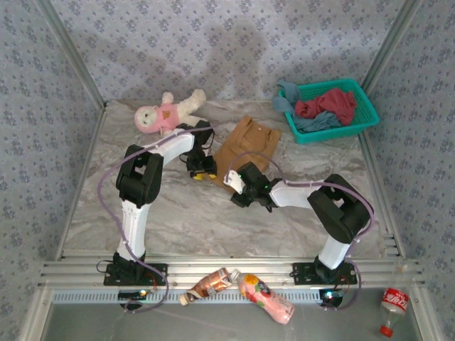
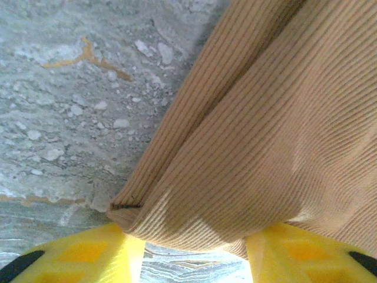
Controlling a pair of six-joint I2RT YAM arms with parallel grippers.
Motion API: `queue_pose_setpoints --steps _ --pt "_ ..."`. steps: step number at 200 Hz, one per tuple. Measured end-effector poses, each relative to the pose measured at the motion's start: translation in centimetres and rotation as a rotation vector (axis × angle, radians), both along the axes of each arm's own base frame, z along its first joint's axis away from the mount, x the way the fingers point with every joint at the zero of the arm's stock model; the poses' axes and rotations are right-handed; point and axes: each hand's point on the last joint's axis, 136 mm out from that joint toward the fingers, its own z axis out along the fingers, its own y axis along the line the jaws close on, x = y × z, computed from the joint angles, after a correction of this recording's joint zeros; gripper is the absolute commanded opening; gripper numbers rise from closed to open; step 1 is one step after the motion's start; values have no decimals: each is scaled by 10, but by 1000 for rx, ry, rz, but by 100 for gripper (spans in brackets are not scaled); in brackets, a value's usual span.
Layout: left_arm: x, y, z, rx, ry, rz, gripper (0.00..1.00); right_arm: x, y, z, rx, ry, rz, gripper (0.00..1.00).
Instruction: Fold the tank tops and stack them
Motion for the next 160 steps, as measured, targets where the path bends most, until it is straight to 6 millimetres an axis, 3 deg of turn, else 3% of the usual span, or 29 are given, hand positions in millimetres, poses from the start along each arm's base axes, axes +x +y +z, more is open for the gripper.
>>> queue_pose_setpoints --steps 70,115,160 --pt "4 1 0 7 -20 -10 8 -6 9 0 -34 -46 6 16" --pt "3 6 3 29 -26 -17 0 -14 17 1 -17 -37 14 11" --pt "-30 44 27 122 -9 -20 0 -51 41 11 68 67 74 10"
